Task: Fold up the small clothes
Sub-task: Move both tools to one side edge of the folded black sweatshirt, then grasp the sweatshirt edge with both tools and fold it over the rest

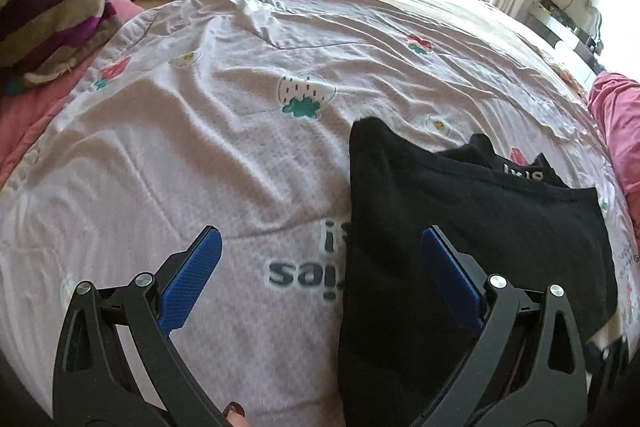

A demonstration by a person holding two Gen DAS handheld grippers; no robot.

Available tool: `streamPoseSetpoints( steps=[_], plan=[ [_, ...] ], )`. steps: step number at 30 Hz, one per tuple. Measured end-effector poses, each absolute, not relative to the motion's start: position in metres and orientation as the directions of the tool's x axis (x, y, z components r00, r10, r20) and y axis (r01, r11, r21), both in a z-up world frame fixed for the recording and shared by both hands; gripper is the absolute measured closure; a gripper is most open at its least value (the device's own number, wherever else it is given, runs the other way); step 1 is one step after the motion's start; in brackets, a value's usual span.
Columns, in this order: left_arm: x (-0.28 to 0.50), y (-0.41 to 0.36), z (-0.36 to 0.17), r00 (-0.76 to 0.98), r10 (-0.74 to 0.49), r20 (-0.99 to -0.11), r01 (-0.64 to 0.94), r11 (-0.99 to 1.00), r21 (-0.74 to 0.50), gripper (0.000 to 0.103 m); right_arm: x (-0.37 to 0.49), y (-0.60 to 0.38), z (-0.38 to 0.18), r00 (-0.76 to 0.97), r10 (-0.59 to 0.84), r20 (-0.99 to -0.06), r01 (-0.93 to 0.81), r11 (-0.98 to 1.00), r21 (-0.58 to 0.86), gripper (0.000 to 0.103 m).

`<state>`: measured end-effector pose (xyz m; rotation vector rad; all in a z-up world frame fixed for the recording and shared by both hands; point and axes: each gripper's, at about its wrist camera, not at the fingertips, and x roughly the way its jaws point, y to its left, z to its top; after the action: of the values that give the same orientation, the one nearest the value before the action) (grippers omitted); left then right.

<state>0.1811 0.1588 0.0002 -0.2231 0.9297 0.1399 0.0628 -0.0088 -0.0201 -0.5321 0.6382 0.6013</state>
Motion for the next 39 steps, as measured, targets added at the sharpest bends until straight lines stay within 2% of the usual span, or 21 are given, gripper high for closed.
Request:
streamPoseSetpoints(
  steps=[9,18,26,28,29,31,33,34,36,39],
  plan=[
    [0.204,0.161,-0.002,0.570,0.023,-0.822,-0.209,0.971,-0.118,0.010,0.070,0.018,-0.041,0.665,0.304,-0.682,-0.669,0.649,-0.363,0.005],
    [0.225,0.162,-0.003,0.547,0.011,-0.837,-0.190,0.975,-0.112,0.010,0.084,0.034,-0.048,0.682,0.279,-0.676,-0.658,0.638,-0.400,0.005],
    [0.238,0.163,-0.009,0.513,-0.023,-0.858,-0.177,0.975,-0.132,0.010,0.097,0.047,-0.046,0.739,0.262,-0.620,-0.618,0.630,-0.471,0.006],
    [0.240,0.164,-0.010,0.507,-0.037,-0.861,-0.180,0.973,-0.147,0.010,0.094,0.042,-0.041,0.752,0.279,-0.597,-0.609,0.641,-0.467,0.013],
    [0.240,0.165,-0.010,0.505,-0.047,-0.862,-0.180,0.971,-0.158,0.010,0.092,0.039,-0.037,0.751,0.301,-0.588,-0.614,0.646,-0.453,0.023],
    [0.242,0.165,-0.011,0.504,-0.070,-0.861,-0.176,0.967,-0.182,0.010,0.087,0.032,-0.031,0.760,0.323,-0.564,-0.609,0.657,-0.444,0.034],
    [0.243,0.165,-0.011,0.500,-0.092,-0.861,-0.174,0.964,-0.204,0.010,0.084,0.026,-0.025,0.751,0.355,-0.558,-0.622,0.665,-0.414,0.056],
    [0.243,0.164,-0.012,0.498,-0.099,-0.861,-0.172,0.962,-0.211,0.010,0.084,0.022,-0.024,0.736,0.377,-0.562,-0.638,0.663,-0.391,0.062],
    [0.244,0.163,-0.012,0.494,-0.131,-0.860,-0.163,0.957,-0.240,0.010,0.082,0.016,-0.021,0.720,0.409,-0.561,-0.660,0.654,-0.369,0.086],
    [0.243,0.161,-0.013,0.491,-0.179,-0.852,-0.151,0.946,-0.286,0.010,0.075,0.013,-0.017,0.730,0.418,-0.541,-0.656,0.651,-0.381,0.094]
  ],
)
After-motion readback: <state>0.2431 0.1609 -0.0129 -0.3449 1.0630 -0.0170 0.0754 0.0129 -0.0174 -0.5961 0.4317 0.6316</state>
